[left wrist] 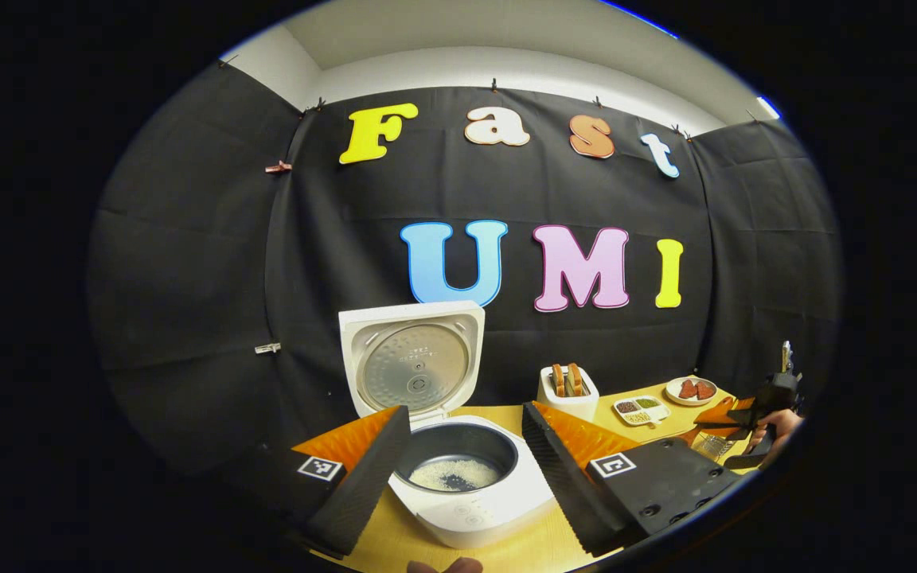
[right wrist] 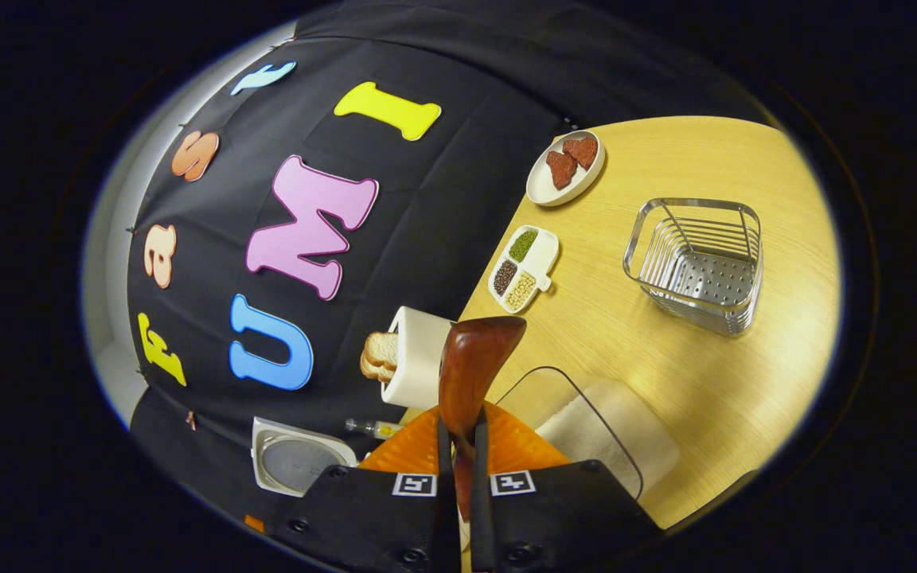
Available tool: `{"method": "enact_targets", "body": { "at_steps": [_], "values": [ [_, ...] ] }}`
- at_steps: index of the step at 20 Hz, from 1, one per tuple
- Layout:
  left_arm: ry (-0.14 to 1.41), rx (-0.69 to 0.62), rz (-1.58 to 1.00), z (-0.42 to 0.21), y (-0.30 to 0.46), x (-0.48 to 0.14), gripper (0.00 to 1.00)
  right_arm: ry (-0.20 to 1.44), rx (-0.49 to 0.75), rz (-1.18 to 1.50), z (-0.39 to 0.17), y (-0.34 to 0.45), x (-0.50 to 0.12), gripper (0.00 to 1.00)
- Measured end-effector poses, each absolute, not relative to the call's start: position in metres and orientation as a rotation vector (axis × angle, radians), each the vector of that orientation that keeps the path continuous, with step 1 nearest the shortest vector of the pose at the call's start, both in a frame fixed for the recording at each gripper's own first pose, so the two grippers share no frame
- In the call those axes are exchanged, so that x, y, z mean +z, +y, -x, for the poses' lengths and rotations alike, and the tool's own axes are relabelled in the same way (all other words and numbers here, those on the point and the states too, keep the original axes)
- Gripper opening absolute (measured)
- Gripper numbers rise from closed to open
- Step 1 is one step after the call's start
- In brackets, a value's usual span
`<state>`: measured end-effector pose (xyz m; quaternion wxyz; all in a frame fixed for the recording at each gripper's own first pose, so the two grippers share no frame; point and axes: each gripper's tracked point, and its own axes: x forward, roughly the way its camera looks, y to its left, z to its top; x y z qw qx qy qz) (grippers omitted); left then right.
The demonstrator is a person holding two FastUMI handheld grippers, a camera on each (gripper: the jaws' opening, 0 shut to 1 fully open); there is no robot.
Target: Close the left gripper, press the button to open the rice cooker; take a wooden spoon from the chopstick holder with the right hand, scoop a spoonful of rice and pour it into the rice cooker, then put the wooden spoon back into the chopstick holder.
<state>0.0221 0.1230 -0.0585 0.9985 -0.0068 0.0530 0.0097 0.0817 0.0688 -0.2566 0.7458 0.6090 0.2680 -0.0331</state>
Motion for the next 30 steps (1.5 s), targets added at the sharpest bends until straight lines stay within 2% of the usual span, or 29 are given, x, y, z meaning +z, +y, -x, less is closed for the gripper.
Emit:
{"method": "enact_targets", "body": {
  "at_steps": [9,19,23,30],
  "values": [
    [0.111,0.051,0.025,-0.012,0.141,-0.064,0.97,0.534,0.014,-1.491,-0.091,0.094,-0.180,0.10],
    [0.128,0.077,0.025,0.004,0.166,-0.084,0.97,0.583,0.236,-1.450,-0.135,0.228,-0.095,0.10],
    [0.136,0.086,0.040,0.007,0.176,-0.089,0.97,0.602,0.299,-1.379,-0.153,0.292,-0.082,0.10],
    [0.159,0.106,0.066,0.012,0.191,-0.103,0.97,0.588,0.330,-1.063,-0.181,0.366,-0.094,0.10]
  ]
}}
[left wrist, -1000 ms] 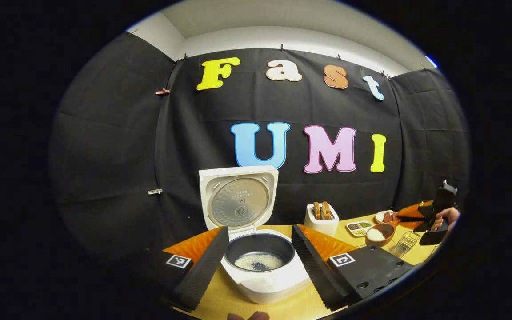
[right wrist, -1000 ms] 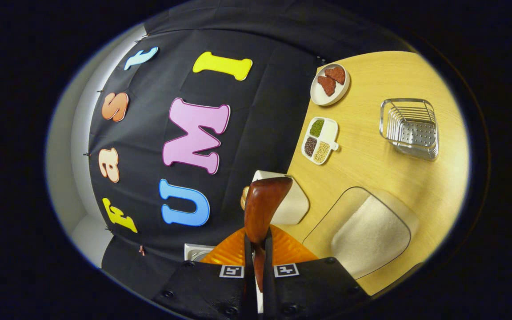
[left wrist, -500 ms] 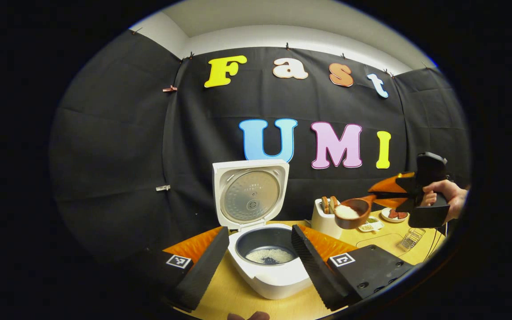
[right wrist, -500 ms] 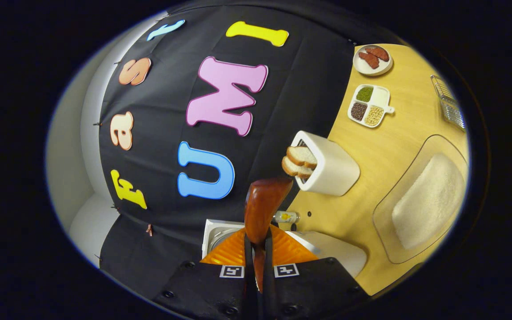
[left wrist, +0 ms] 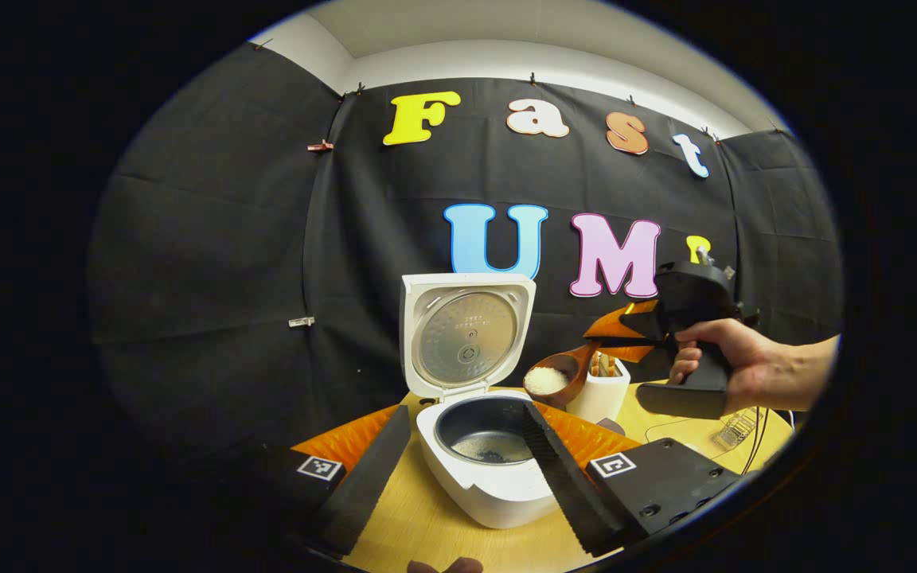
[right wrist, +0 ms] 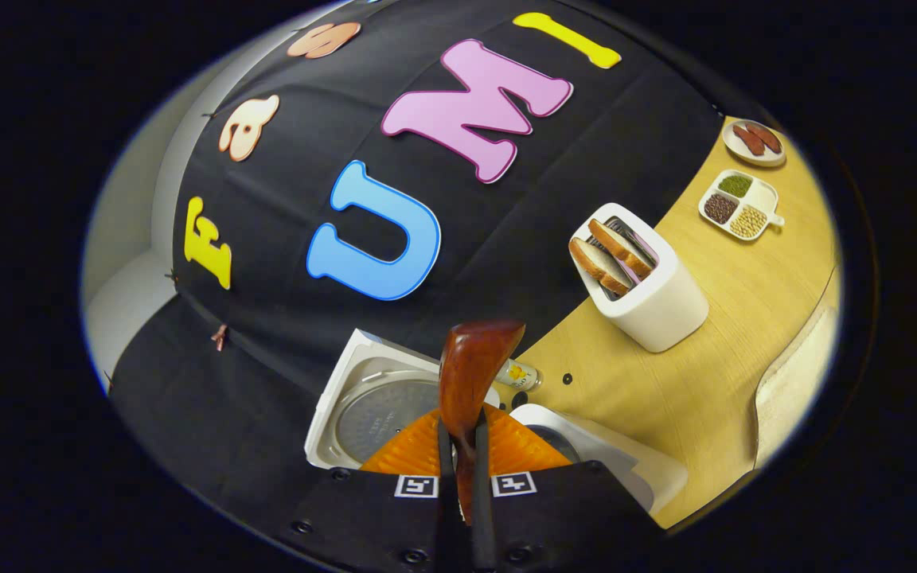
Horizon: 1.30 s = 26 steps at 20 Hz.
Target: Close the left gripper, press the button to open the rice cooker; take a wooden spoon from the chopstick holder with the right hand, scoop a spoonful of rice and pour it into the rice cooker, then put the wooden spoon back into the chopstick holder.
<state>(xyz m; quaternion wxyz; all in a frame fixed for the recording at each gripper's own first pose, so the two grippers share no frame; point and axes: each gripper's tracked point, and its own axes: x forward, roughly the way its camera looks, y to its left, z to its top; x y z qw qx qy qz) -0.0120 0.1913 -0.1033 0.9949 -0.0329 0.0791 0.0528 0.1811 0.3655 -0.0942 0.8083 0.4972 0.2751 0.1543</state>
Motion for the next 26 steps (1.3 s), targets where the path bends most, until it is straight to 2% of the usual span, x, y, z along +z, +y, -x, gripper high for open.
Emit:
{"method": "enact_targets", "body": {
  "at_steps": [8,12,26],
  "values": [
    [0.192,0.145,0.084,0.022,0.216,-0.120,0.97,0.465,0.401,-0.668,-0.188,0.408,-0.098,0.10],
    [0.200,0.154,0.109,0.020,0.222,-0.124,0.97,0.387,0.474,-0.477,-0.183,0.425,-0.087,0.10],
    [0.211,0.161,0.107,0.025,0.226,-0.127,0.97,0.033,0.768,0.191,-0.118,0.483,-0.054,0.09]
  ]
}}
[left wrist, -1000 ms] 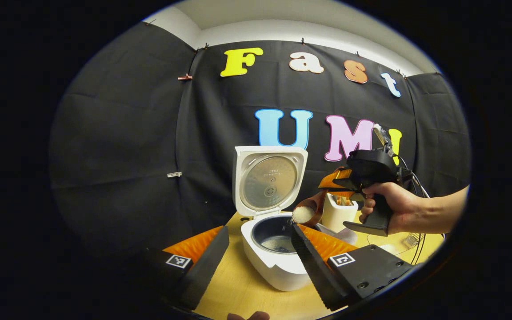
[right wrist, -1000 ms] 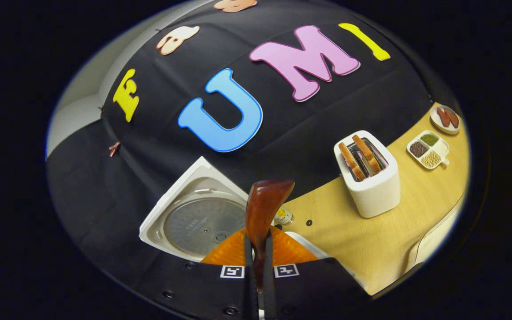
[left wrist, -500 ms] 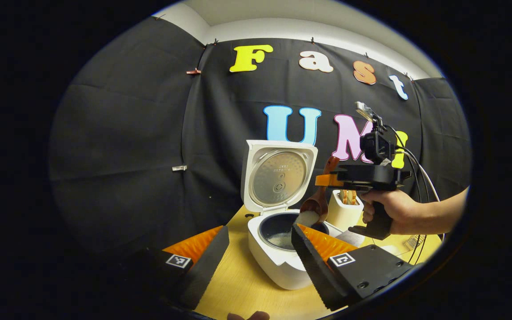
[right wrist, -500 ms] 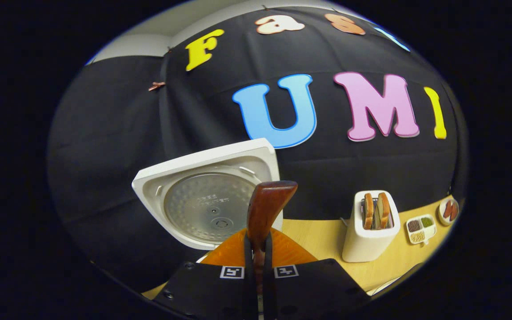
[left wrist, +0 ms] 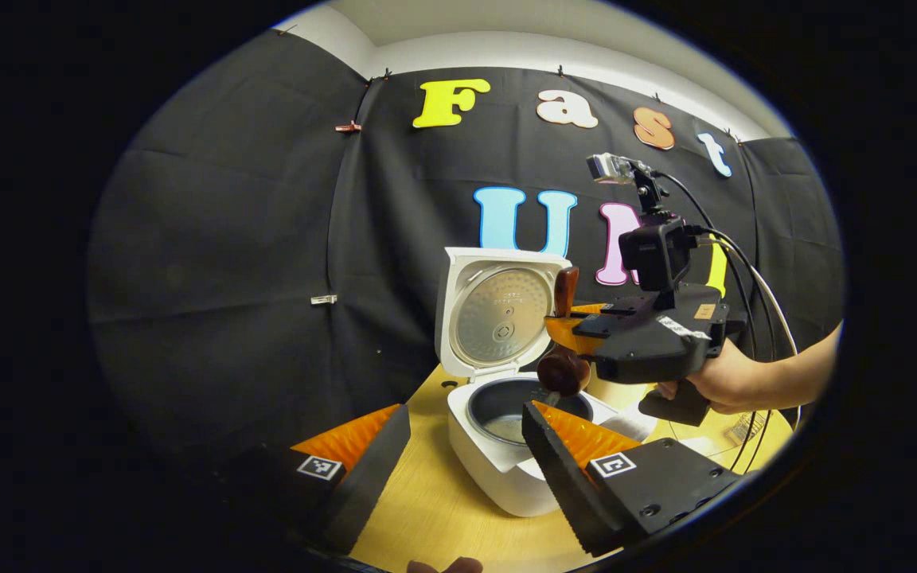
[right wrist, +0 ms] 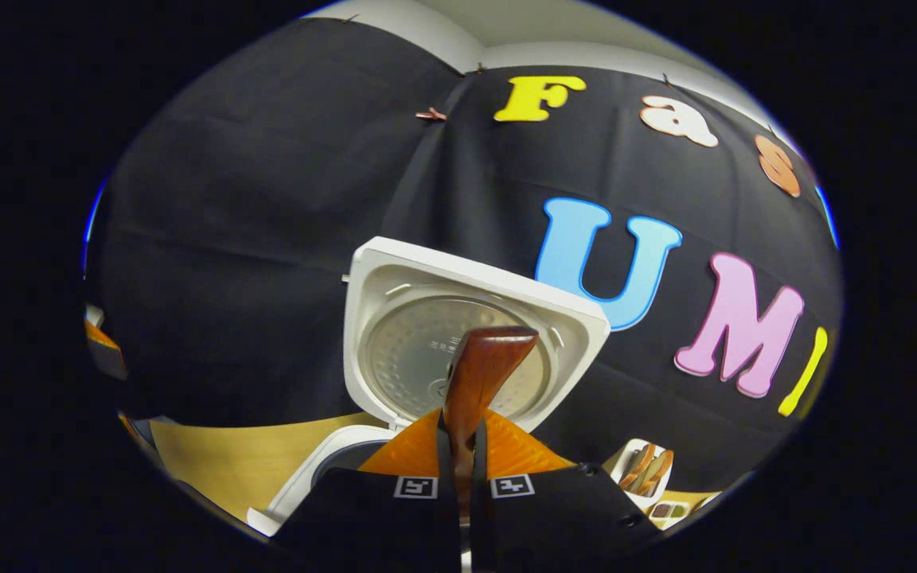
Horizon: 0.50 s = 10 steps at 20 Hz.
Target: Close the left gripper, press the button to open the rice cooker; take a wooden spoon from the chopstick holder with the right hand, scoop a spoonful of rice and pour it into the rice cooker, then put the wooden spoon back into the chopstick holder.
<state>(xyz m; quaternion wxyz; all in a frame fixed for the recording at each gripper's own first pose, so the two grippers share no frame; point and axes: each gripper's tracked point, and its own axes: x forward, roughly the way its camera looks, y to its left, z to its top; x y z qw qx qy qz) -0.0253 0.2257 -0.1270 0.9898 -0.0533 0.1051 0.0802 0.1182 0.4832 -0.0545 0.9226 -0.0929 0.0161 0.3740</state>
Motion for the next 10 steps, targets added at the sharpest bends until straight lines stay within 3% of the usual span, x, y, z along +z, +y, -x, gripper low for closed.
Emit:
{"method": "enact_targets", "body": {
  "at_steps": [3,5,10],
  "values": [
    [0.211,0.165,0.103,0.025,0.224,-0.124,0.97,0.001,0.783,0.245,-0.113,0.486,-0.055,0.10],
    [0.206,0.163,0.098,0.027,0.221,-0.121,0.97,0.068,0.754,0.176,-0.121,0.478,-0.062,0.09],
    [0.198,0.163,0.097,0.033,0.214,-0.115,0.97,0.384,0.606,-0.366,-0.148,0.444,-0.068,0.10]
  ]
}}
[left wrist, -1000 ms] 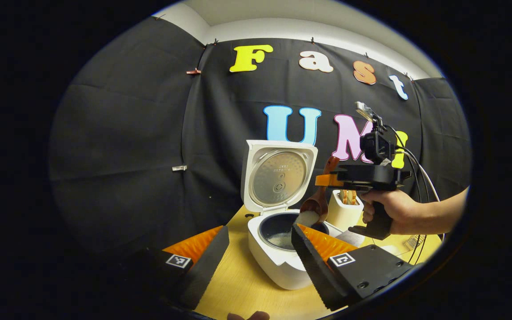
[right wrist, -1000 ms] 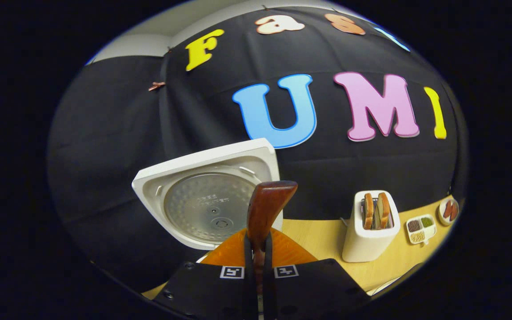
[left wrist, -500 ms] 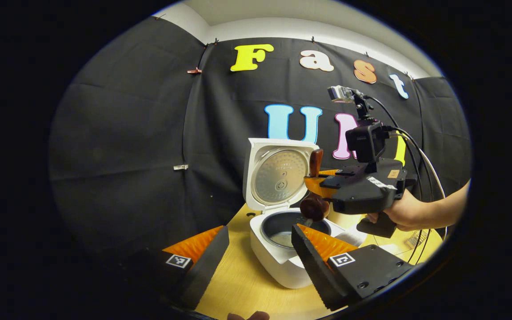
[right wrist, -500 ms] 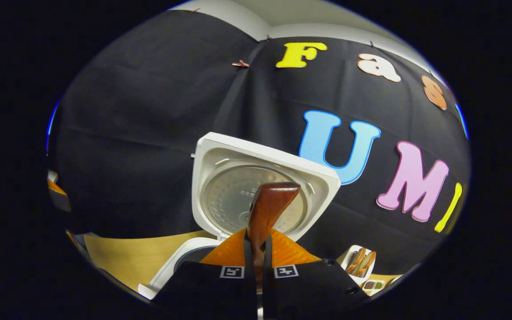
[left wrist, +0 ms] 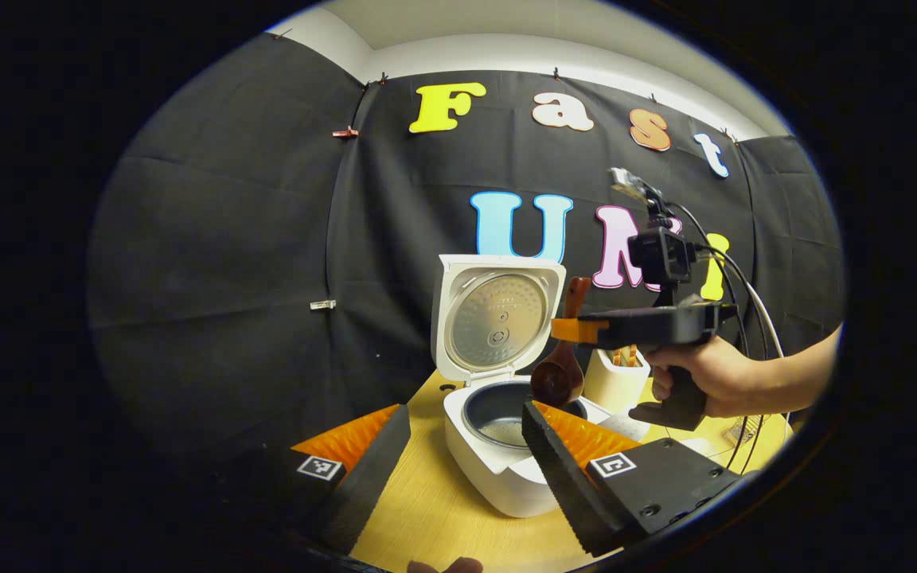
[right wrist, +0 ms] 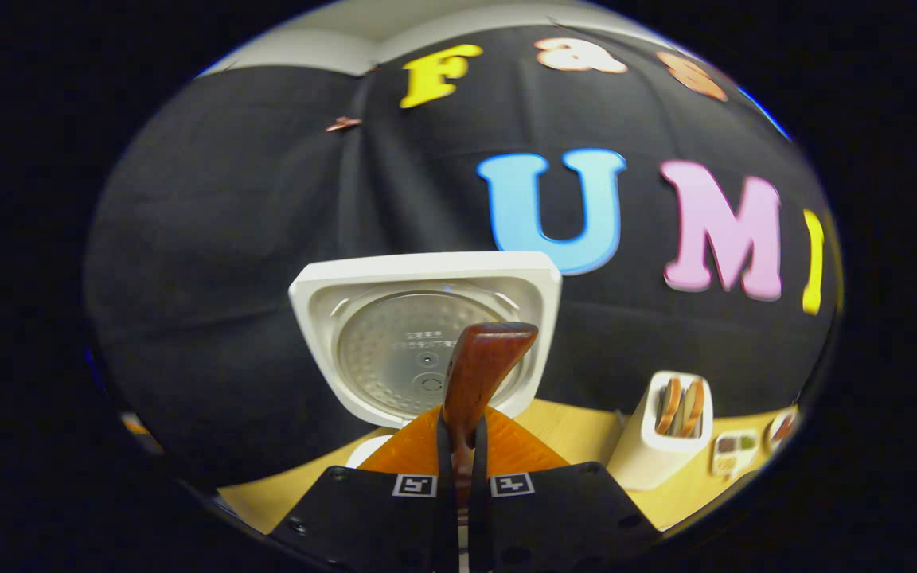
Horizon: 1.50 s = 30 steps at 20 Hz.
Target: Close the left gripper, press the button to open the rice cooker; take a wooden spoon from the chopstick holder with the right hand, scoop a spoonful of rice and pour it into the rice cooker, then put the wooden spoon back into the chopstick holder.
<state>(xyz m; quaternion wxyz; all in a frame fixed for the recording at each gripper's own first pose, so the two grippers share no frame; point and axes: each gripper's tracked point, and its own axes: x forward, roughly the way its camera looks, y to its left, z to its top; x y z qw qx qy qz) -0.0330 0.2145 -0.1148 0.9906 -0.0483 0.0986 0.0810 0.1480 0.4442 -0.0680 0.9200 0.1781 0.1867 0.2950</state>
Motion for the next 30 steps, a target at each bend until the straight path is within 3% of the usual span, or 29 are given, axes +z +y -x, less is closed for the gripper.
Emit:
{"method": "enact_targets", "body": {
  "at_steps": [9,15,24,30],
  "values": [
    [0.144,0.134,0.089,0.027,0.186,-0.085,0.97,0.423,0.462,-0.828,-0.155,0.314,-0.017,0.09],
    [0.111,0.100,0.052,0.007,0.156,-0.066,0.99,0.339,0.351,-0.966,-0.143,0.171,-0.001,0.10],
    [0.108,0.075,0.045,-0.018,0.106,-0.051,0.98,0.334,0.069,-0.761,-0.111,-0.053,-0.104,0.09],
    [0.114,0.109,0.022,-0.022,0.086,-0.040,0.98,0.424,-0.010,-0.547,-0.106,-0.125,-0.195,0.09]
  ]
}}
